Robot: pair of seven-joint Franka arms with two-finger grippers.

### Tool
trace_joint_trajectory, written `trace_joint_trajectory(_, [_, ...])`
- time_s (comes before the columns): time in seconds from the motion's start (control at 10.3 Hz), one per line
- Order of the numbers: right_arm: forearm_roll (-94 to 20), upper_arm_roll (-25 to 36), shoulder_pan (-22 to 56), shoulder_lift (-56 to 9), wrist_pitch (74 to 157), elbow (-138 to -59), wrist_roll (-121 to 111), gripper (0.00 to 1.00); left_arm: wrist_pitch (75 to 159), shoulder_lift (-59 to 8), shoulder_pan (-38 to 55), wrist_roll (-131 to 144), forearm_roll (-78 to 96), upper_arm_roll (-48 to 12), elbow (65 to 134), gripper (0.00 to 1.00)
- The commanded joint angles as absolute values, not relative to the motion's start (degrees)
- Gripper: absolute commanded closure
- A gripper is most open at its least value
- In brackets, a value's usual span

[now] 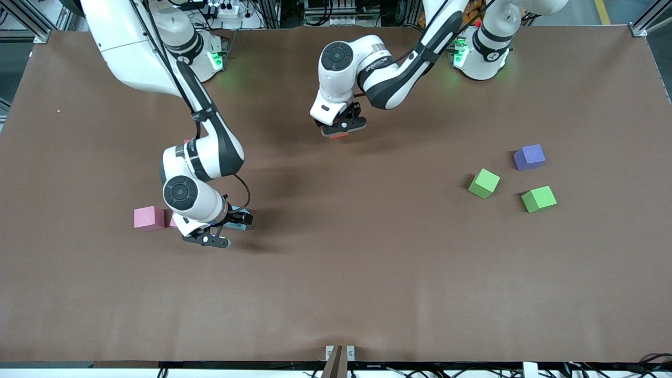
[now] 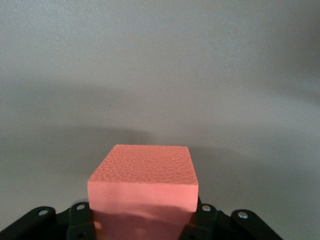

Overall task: Arrange blocks into number 1
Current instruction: 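Carry the orange cube to mid-table while the right gripper grasps the cyan cube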

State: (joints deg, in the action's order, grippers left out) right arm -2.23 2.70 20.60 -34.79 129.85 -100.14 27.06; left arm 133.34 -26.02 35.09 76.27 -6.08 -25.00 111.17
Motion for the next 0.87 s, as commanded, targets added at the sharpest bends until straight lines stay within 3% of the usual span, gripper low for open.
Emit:
trace_joint_trajectory(0.0, [-3.1, 2.5, 20.6, -35.9, 131.7, -100.1, 27.0, 0.0, 131.8, -26.3, 37.2, 76.1, -7.6, -24.7, 111.2, 1.0])
trace_joint_trajectory(0.29, [-3.2, 2.5, 20.0, -37.1, 133.9, -100.1, 25.2, 0.0, 128.8, -27.4, 37.9, 75.7, -7.6, -26.8, 110.7, 1.0])
trace_joint_trajectory(0.77, [-3.1, 2.3, 20.6, -37.2, 134.4, -101.4, 24.9, 0.1, 138.3, -30.3, 38.4, 66.8, -11.8, -26.7, 109.5, 1.0])
